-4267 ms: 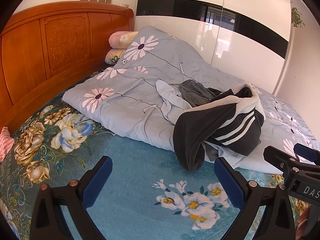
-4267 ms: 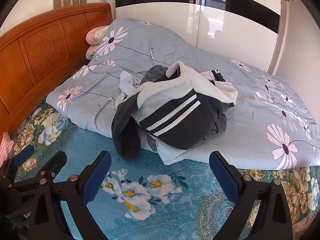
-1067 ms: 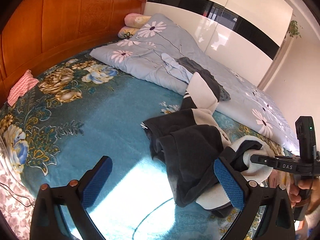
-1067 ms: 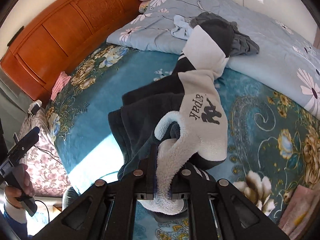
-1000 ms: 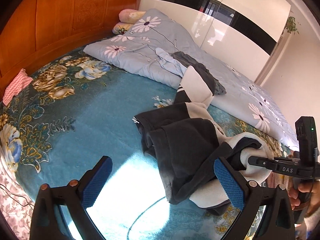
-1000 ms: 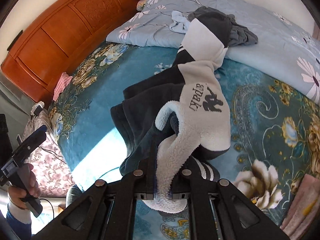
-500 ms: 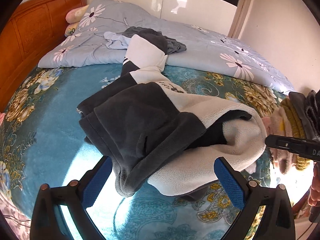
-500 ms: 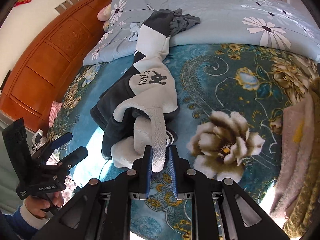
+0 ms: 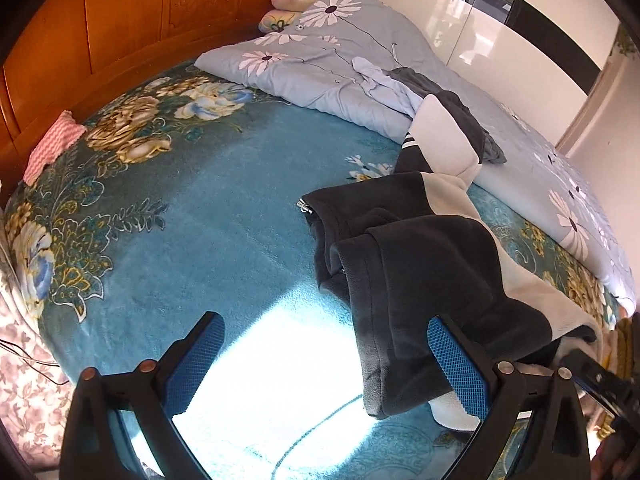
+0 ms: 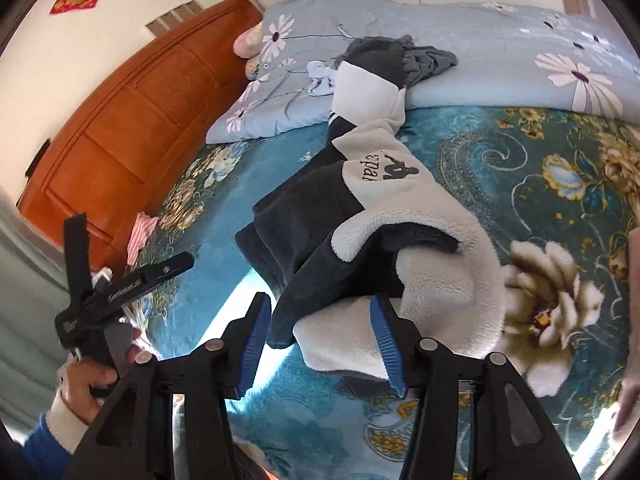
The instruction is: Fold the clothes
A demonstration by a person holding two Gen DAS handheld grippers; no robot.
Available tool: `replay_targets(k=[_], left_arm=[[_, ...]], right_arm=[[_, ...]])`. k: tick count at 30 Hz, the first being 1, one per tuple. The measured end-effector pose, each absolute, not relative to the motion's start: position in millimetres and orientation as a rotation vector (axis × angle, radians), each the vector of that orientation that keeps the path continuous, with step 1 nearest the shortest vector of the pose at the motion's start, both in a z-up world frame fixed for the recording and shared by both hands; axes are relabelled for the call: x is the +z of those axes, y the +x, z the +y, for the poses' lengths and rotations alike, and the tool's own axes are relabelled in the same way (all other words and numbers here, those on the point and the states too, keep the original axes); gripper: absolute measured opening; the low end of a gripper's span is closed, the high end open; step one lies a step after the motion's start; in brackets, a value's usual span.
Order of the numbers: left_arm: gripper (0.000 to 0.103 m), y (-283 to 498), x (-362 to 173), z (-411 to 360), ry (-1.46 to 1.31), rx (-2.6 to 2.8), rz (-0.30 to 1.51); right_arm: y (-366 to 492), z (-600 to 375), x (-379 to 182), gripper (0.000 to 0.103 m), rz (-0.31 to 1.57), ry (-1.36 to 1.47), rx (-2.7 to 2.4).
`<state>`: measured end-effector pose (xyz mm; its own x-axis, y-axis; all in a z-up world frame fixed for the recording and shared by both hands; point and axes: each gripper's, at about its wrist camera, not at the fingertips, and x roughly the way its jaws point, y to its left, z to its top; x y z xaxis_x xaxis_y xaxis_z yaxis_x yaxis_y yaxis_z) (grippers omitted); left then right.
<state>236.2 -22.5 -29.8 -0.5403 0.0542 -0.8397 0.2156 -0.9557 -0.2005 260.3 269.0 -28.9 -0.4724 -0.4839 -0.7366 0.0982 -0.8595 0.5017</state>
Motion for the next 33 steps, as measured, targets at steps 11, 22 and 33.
replay_targets(k=[11,22,33], left_arm=[[0.103,242,-41,-41,1.485,-2.589,0.515],[0.103,174,-74,-80,1.541,-2.538,0.737],[0.097,89,-158,-83,1.709,-2.383,1.141]], right_arm=[[196,288,-78,0.032,-1.157,1.523,-2.390],[262,310,-36,0.008,-0.917,1.214,-2.381],[262,338,-83,0.008,-0.917,1.623,-2.410]])
